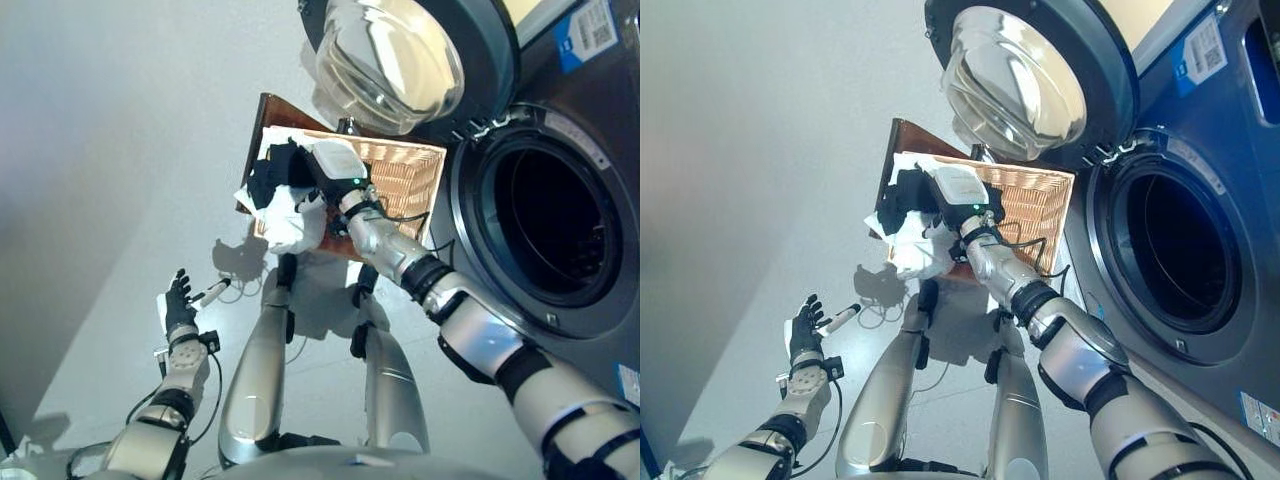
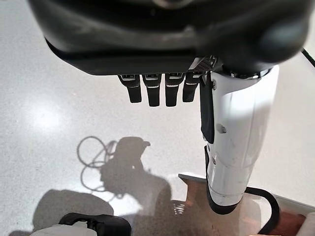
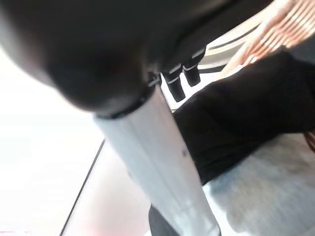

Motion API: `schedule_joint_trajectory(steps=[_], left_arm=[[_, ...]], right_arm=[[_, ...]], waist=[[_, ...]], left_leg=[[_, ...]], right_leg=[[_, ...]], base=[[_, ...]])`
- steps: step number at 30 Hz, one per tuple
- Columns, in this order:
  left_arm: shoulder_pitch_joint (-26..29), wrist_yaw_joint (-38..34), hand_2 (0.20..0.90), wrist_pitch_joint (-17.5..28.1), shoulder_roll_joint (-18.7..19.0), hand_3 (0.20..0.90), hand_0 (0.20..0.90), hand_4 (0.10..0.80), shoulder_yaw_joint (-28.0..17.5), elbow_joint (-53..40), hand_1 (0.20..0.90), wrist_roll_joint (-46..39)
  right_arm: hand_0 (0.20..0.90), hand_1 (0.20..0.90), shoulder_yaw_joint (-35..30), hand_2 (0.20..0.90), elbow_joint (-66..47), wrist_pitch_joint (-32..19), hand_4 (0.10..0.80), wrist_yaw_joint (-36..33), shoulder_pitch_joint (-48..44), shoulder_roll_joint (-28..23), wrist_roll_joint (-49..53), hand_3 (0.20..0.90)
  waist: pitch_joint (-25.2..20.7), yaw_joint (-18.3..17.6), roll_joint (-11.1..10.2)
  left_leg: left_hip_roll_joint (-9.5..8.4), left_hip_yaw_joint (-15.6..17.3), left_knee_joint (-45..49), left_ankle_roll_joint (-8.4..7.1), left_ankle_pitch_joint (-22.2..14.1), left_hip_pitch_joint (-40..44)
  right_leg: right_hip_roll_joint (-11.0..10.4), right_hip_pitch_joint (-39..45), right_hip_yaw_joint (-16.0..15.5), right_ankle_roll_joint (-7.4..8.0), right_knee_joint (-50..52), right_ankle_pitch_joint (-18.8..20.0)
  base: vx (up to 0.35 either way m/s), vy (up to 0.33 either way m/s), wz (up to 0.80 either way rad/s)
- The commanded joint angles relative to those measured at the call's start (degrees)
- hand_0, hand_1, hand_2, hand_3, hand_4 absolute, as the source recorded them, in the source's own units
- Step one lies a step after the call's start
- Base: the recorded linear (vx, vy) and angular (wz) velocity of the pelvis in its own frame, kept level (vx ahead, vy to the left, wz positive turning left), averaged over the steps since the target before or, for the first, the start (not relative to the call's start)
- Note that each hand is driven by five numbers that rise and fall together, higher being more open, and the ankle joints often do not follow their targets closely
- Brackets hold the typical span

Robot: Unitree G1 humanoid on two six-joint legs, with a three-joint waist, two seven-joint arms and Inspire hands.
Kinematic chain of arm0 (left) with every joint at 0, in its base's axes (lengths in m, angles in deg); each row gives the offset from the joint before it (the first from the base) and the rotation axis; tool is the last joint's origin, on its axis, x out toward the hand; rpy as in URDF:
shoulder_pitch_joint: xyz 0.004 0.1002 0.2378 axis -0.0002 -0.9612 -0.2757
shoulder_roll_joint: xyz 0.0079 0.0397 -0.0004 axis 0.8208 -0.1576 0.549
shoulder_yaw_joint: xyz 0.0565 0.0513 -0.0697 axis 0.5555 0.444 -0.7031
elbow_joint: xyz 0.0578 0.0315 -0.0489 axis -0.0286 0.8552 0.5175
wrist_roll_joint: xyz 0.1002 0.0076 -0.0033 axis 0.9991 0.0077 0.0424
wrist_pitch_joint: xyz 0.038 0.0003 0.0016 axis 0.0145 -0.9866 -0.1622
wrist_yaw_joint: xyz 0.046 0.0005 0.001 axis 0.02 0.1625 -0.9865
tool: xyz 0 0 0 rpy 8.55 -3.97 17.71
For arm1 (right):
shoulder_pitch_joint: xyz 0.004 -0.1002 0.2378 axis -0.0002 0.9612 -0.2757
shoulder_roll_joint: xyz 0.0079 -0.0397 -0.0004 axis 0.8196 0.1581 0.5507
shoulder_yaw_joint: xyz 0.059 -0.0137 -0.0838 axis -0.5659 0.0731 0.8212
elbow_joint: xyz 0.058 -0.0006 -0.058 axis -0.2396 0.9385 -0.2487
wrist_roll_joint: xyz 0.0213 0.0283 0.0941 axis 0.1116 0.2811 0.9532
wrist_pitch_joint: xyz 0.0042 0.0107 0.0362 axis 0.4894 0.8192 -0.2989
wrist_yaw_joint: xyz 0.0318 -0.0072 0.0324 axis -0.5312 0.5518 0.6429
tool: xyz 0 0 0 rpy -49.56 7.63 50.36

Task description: Pick up the clothes and place them into the washing machine

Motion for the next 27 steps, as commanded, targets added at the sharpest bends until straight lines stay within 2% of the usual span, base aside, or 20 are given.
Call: schedule_joint_trajectory(steps=[1, 7, 18, 27], left_arm=[[-1.3, -1.6, 0.900, 1.9, 4.0, 0.900, 0.900, 0.800, -0.2, 0.8, 0.900, -0.7], [-1.2, -0.9, 0.900, 2.3, 4.6, 0.900, 0.900, 0.800, -0.2, -2.1, 0.900, -1.6], [0.2, 0.1, 0.900, 2.4, 5.4, 0.900, 0.900, 0.800, -0.4, -6.1, 0.900, -2.8], [0.2, 0.8, 0.900, 3.1, 5.1, 0.900, 0.900, 0.800, 0.1, -11.4, 0.900, -3.3]], right_arm=[[0.900, 0.900, -0.6, 0.900, -0.6, 0.1, 0.800, -4.4, -7.4, 2.3, -3.0, 0.900], [0.900, 0.900, 1.1, 0.900, 6.8, 2.3, 0.800, -3.6, -12.0, 1.0, -5.2, 0.900], [0.900, 0.900, 2.2, 0.900, 16.5, 2.1, 0.800, 0.2, -16.7, 0.8, -1.3, 0.900], [0.900, 0.900, 1.2, 0.900, 19.3, 1.4, 0.800, 0.7, -18.7, 0.1, 1.9, 0.900]], waist=[[0.4, 2.8, 0.7], [2.9, 3.8, 0.6], [3.1, 4.4, 0.8], [3.1, 4.8, 1.3]], left_leg=[[-2.28, 0.5, -12.6, 0.67, 7.8, 2.9], [-2.60, -0.8, -12.4, 0.53, 8.4, 1.4], [-2.90, -3.3, -11.4, 0.31, 9.2, -4.3], [-2.89, -4.9, -10.5, 0.11, 9.8, -8.7]], right_leg=[[0.6, 1.9, -0.3, 2.07, 9.5, -9.6], [0.1, 1.4, -1.6, 2.21, 9.5, -9.3], [-0.1, -2.8, -3.9, 2.02, 10.3, -9.2], [-0.4, -6.2, -5.8, 1.78, 11.3, -9.5]], base=[[-0.008, -0.005, 0.03], [-0.017, -0.011, 0.07], [-0.019, -0.011, 0.15], [-0.027, -0.009, 0.05]])
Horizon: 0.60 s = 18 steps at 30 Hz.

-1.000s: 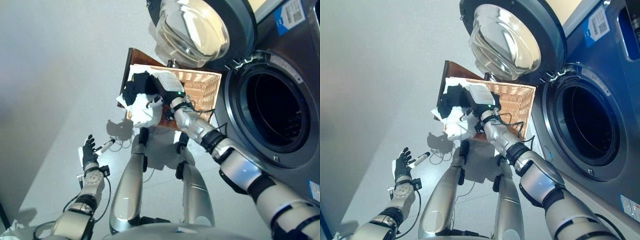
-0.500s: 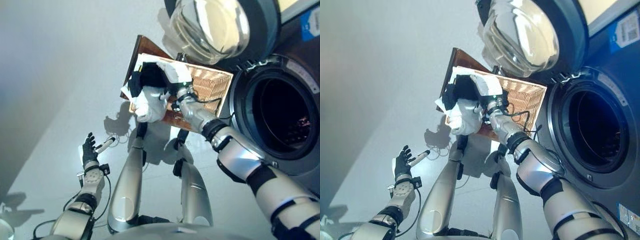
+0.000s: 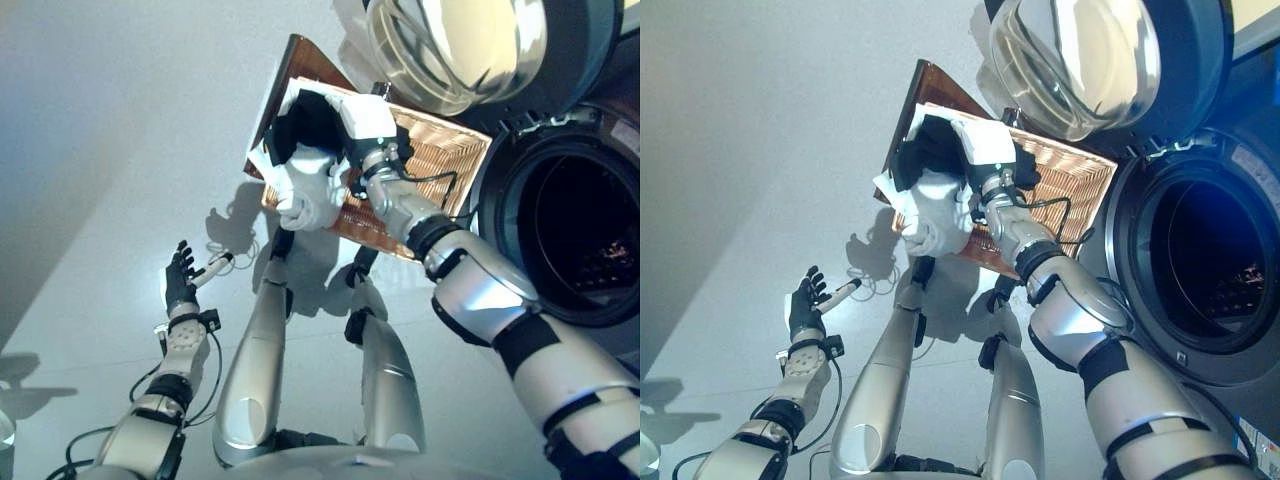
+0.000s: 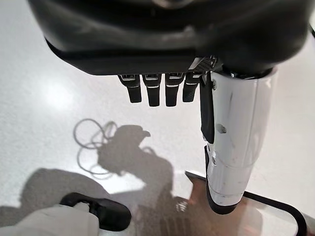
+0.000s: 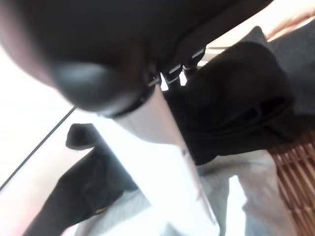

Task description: Pick up the clothes and place them into the washing machine

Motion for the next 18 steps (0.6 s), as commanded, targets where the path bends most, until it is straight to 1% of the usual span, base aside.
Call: schedule_joint_trajectory(steps=[1, 2, 3, 4, 5, 14, 18], left_arm=[[-1.6, -0.8, 0.900, 2.8, 3.2, 0.900, 0.900, 0.800, -0.4, -2.6, 0.900, -1.6], [-1.7, -0.7, 0.900, 2.8, 3.1, 0.900, 0.900, 0.800, -0.4, -2.6, 0.900, -1.6], [-1.6, -0.6, 0.900, 2.8, 3.1, 0.900, 0.900, 0.800, -0.4, -2.2, 0.900, -1.8], [-1.7, -0.5, 0.900, 2.8, 3.1, 0.900, 0.900, 0.800, -0.3, -2.2, 0.900, -1.9], [-1.8, -0.6, 0.900, 2.8, 2.9, 0.900, 0.900, 0.800, -0.3, -2.4, 0.900, -2.0], [-3.3, -0.5, 0.900, 3.2, 2.7, 0.900, 0.900, 0.800, -0.7, -2.9, 0.900, -2.0], [-3.8, -0.2, 0.900, 3.1, 2.3, 0.900, 0.900, 0.800, -0.6, -2.6, 0.900, -1.7]], right_arm=[[0.697, 0.697, -0.6, 0.697, 1.7, -1.0, 0.655, 1.5, -4.5, -0.3, 2.4, 0.697], [0.532, 0.532, -0.7, 0.532, 1.7, -1.1, 0.537, 1.4, -4.6, -0.3, 2.6, 0.532], [0.494, 0.494, -0.9, 0.494, 1.9, -1.0, 0.510, 1.2, -4.9, -0.3, 2.9, 0.494], [0.439, 0.439, -1.0, 0.439, 1.7, -1.0, 0.471, 1.0, -5.0, -0.4, 3.0, 0.439], [0.200, 0.200, -1.1, 0.200, 1.5, -1.0, 0.300, 0.7, -5.1, -0.4, 3.1, 0.200], [0.200, 0.200, -1.1, 0.200, -1.3, -1.7, 0.300, -0.7, -4.4, -1.8, 2.7, 0.200], [0.200, 0.200, -1.1, 0.200, -2.1, -1.9, 0.300, -0.8, -3.3, -2.3, 1.9, 0.200]], waist=[[1.0, 3.5, 3.8], [1.0, 3.5, 3.7], [1.0, 3.5, 3.8], [1.0, 3.5, 3.8], [1.0, 3.5, 3.9], [1.0, 3.2, 3.9], [1.0, 3.0, 3.8]], left_leg=[[-2.83, 1.3, -13.5, 1.16, 8.8, 2.0], [-2.82, 1.2, -13.5, 1.15, 8.8, 1.8], [-2.83, 1.1, -13.3, 1.14, 8.8, 1.5], [-2.83, 1.1, -13.3, 1.12, 8.9, 1.4], [-2.85, 1.0, -13.2, 1.14, 8.9, 1.3], [-2.96, 1.2, -13.2, 1.24, 8.8, 1.9], [-3.03, 1.7, -13.1, 1.42, 8.4, 3.1]], right_leg=[[-0.2, -0.4, -0.8, 1.99, 11.5, -8.9], [-0.2, -0.5, -0.9, 1.98, 11.6, -8.9], [-0.3, -0.9, -1.1, 2.00, 11.8, -8.9], [-0.3, -1.0, -1.3, 2.00, 12.0, -9.0], [-0.4, -1.1, -1.3, 1.98, 12.1, -9.0], [-0.5, -0.9, -1.3, 1.85, 12.8, -9.3], [-0.5, 0.0, -0.8, 1.95, 13.1, -9.4]], base=[[0.000, 0.000, 0.00], [-0.025, -0.006, 0.03], [-0.023, 0.000, 0.04], [-0.024, 0.009, 0.07], [-0.022, 0.015, 0.07], [-0.010, 0.007, 0.05], [0.006, 0.012, -0.02]])
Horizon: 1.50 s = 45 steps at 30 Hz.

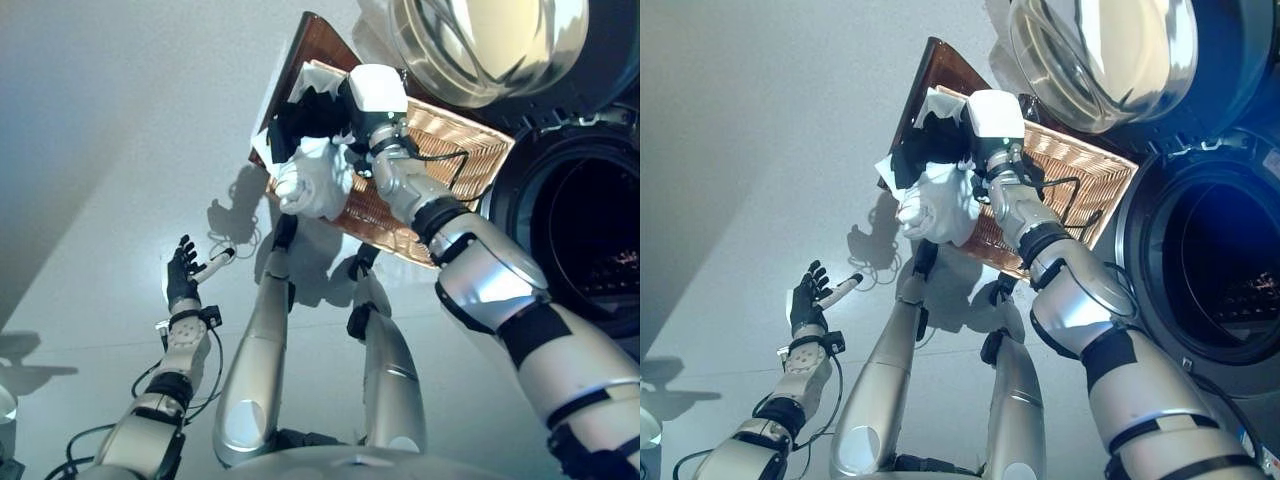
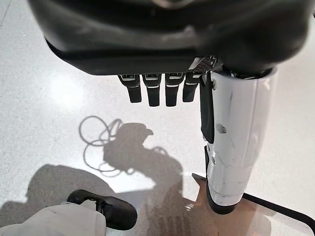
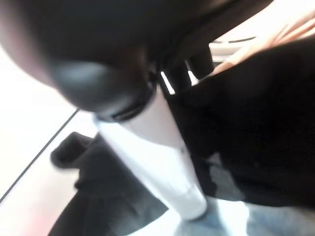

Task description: Pick up the clothes and place them into the washing machine

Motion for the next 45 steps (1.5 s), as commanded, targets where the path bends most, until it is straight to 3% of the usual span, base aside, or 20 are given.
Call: schedule_joint_trajectory(steps=[1, 24, 30, 37, 45], left_arm=[[-3.7, -1.0, 0.900, 3.1, 2.3, 0.900, 0.900, 0.800, -0.9, -1.9, 0.900, -0.5], [-5.0, -0.8, 0.900, 3.1, 1.2, 0.900, 0.900, 0.800, -1.4, -0.1, 0.900, -0.6], [-4.7, -0.6, 0.900, 2.8, 1.1, 0.900, 0.900, 0.800, -2.0, 1.7, 0.900, -1.1], [-4.8, -0.4, 0.900, 2.6, 1.4, 0.900, 0.900, 0.800, -2.4, 1.7, 0.900, -1.0], [-5.2, 0.2, 0.900, 2.1, 1.2, 0.900, 0.900, 0.800, -2.7, 1.1, 0.900, -1.3]], right_arm=[[0.200, 0.200, 0.5, 0.200, -2.3, -1.8, 0.300, -1.0, -0.5, -1.0, -0.1, 0.200], [0.200, 0.200, -5.3, 0.200, -8.4, -4.2, 0.300, -3.2, 4.5, -3.2, 4.2, 0.200], [0.200, 0.200, -11.0, 0.200, -10.8, -7.5, 0.300, -2.4, 8.2, -2.6, 14.6, 0.200], [0.200, 0.200, -12.9, 0.200, -11.9, -8.9, 0.300, -1.5, 10.0, -2.8, 19.0, 0.200], [0.200, 0.200, -19.0, 0.200, -14.9, -13.1, 0.300, 1.3, 16.0, -2.0, 36.1, 0.200]], waist=[[1.0, 1.9, 3.8], [1.0, 1.1, 3.4], [1.0, 0.7, 3.1], [0.8, 0.4, 2.9], [0.0, 0.1, 2.6]], left_leg=[[-2.97, 1.9, -13.0, 0.96, 7.6, 4.9], [-3.19, 4.4, -12.4, 1.63, 5.5, 11.8], [-3.15, 5.2, -12.2, 1.74, 4.8, 13.9], [-3.15, 5.6, -11.9, 1.82, 4.4, 14.6], [-2.95, 5.8, -11.8, 1.75, 4.1, 15.2]], right_leg=[[-0.3, 2.0, 0.2, 2.42, 11.7, -9.6], [-0.2, 8.4, 2.5, 2.59, 11.2, -9.8], [-0.2, 10.3, 3.1, 2.65, 10.9, -9.9], [0.0, 11.1, 3.5, 2.60, 10.8, -10.1], [0.0, 11.7, 3.7, 2.58, 10.6, -10.3]], base=[[0.010, 0.026, -0.06], [0.010, 0.010, -0.05], [0.016, 0.006, -0.08], [0.014, -0.002, -0.02], [0.036, -0.015, 0.00]])
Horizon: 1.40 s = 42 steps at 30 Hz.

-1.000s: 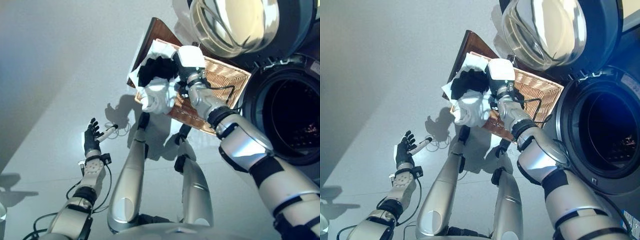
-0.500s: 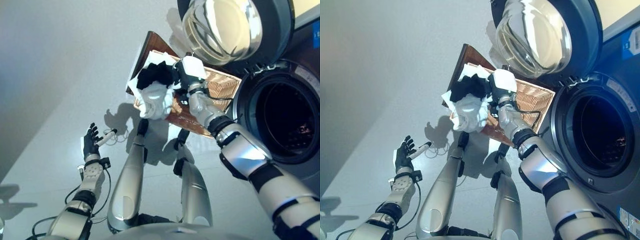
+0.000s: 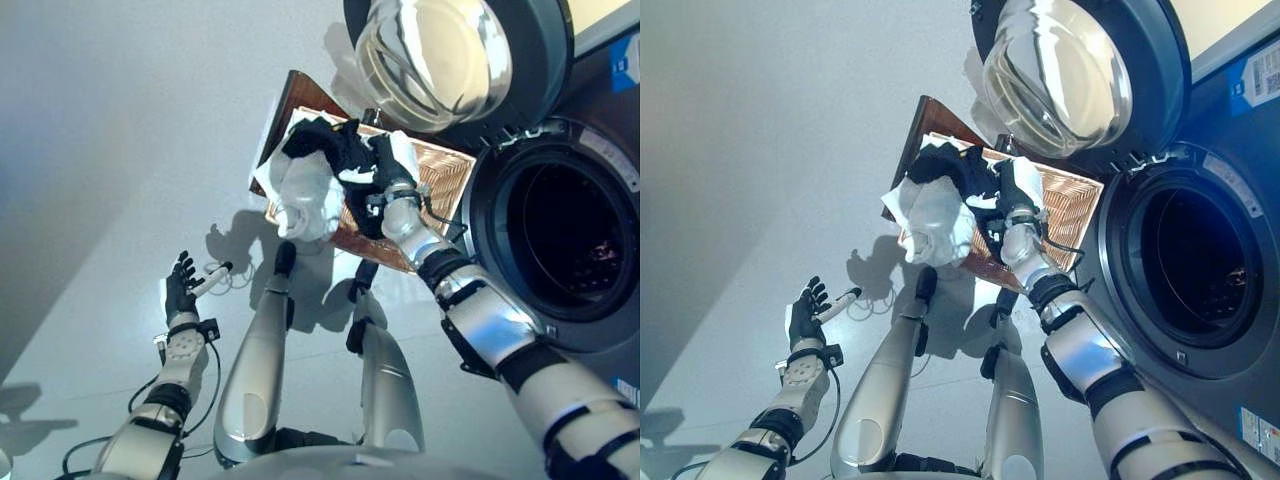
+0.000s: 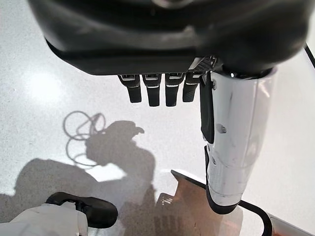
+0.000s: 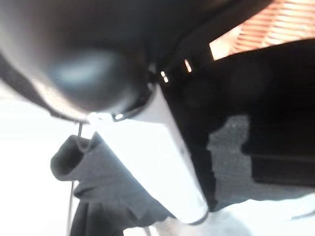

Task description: Pick up the clothes and place them into the washing machine

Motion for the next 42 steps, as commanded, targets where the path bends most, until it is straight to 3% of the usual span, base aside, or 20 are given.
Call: schedule_joint_trajectory(steps=[1, 8, 19, 32, 42], left_arm=[[-2.9, -0.7, 0.900, 2.2, 1.5, 0.900, 0.900, 0.800, -2.9, -1.2, 0.900, -0.6], [-2.2, 0.0, 0.900, 2.0, 1.4, 0.900, 0.900, 0.800, -2.8, 0.0, 0.900, -1.1], [-1.4, 1.0, 0.900, 1.9, 0.0, 0.900, 0.900, 0.800, -2.2, -0.3, 0.900, -2.7], [-2.9, 3.5, 0.900, 2.3, -2.1, 0.900, 0.900, 0.800, -1.8, 1.6, 0.900, -5.1], [-4.0, 5.8, 0.900, 2.4, -2.9, 0.900, 0.900, 0.800, -1.5, 3.9, 0.900, -6.5]], right_arm=[[0.200, 0.200, -2.5, 0.200, -6.3, -6.3, 0.300, 0.2, -1.7, -1.1, 7.0, 0.200], [0.200, 0.200, -5.4, 0.200, -8.5, -8.6, 0.300, 2.4, 2.4, -0.9, 15.9, 0.200], [0.200, 0.200, -15.3, 0.200, -15.0, -15.4, 0.300, 10.6, 16.5, 4.0, 45.3, 0.200], [0.200, 0.200, -24.0, 0.200, -15.5, -18.4, 0.300, 16.0, 26.0, 6.2, 60.7, 0.200], [0.200, 0.200, -33.7, 0.200, -12.5, -21.0, 0.300, 17.0, 26.1, 3.0, 68.2, 0.200]], waist=[[-0.8, 0.9, 2.6], [-0.9, 0.7, 2.5], [-1.3, -1.0, 3.6], [-1.7, -3.1, 6.4], [-3.7, -4.3, 8.1]], left_leg=[[-1.85, 0.6, -12.9, -0.65, 6.3, 4.8], [-1.73, 1.1, -12.7, -0.66, 6.0, 4.9], [-1.87, 2.4, -11.4, -0.60, 4.9, 4.8], [-2.24, 4.3, -10.2, -0.53, 4.1, 3.8], [-2.23, 5.1, -9.4, -0.48, 3.6, 2.7]], right_leg=[[0.9, 2.5, -1.6, 0.51, 11.9, -11.3], [0.9, 2.7, -1.5, 0.53, 12.1, -11.6], [0.8, 2.2, -0.3, 0.36, 13.2, -12.3], [0.6, 0.4, 1.6, 0.30, 14.2, -12.2], [0.7, -1.0, 2.7, 0.13, 15.1, -12.6]], base=[[0.025, -0.008, -0.09], [0.021, -0.010, -0.07], [-0.002, 0.003, -0.03], [-0.020, 0.027, -0.13], [-0.001, 0.012, -0.05]])
